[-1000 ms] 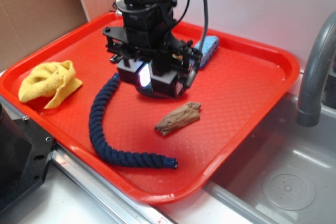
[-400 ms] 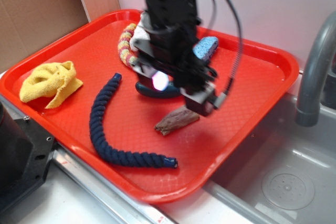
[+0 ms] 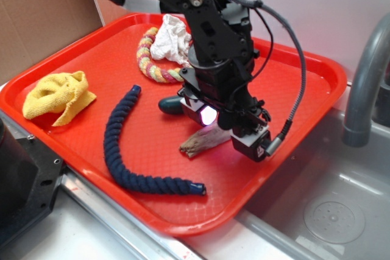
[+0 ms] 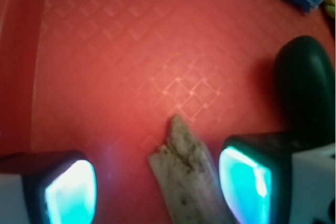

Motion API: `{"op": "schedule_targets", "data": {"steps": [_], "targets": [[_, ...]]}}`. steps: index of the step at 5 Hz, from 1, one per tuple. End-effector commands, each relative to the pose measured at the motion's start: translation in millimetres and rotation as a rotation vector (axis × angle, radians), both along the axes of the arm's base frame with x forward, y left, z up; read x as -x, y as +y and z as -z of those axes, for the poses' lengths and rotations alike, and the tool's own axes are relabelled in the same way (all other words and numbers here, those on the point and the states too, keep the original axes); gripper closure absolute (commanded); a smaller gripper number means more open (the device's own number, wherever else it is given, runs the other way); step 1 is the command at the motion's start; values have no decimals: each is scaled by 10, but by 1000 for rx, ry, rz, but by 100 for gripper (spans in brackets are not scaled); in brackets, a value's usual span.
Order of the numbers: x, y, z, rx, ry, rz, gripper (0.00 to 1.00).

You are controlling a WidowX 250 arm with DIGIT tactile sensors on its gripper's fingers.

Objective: Grab the wood chip.

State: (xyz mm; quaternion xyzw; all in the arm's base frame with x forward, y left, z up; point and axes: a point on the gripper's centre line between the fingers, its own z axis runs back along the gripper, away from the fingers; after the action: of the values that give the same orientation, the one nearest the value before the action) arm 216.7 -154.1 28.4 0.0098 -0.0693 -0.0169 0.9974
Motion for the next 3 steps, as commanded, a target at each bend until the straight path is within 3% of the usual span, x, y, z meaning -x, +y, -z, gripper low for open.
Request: {"op": "schedule_targets", "data": {"steps": [1,3], "targets": [[10,53,0,6,11,-46,0],[71,183,-227,10,-53,-75,0]]}}
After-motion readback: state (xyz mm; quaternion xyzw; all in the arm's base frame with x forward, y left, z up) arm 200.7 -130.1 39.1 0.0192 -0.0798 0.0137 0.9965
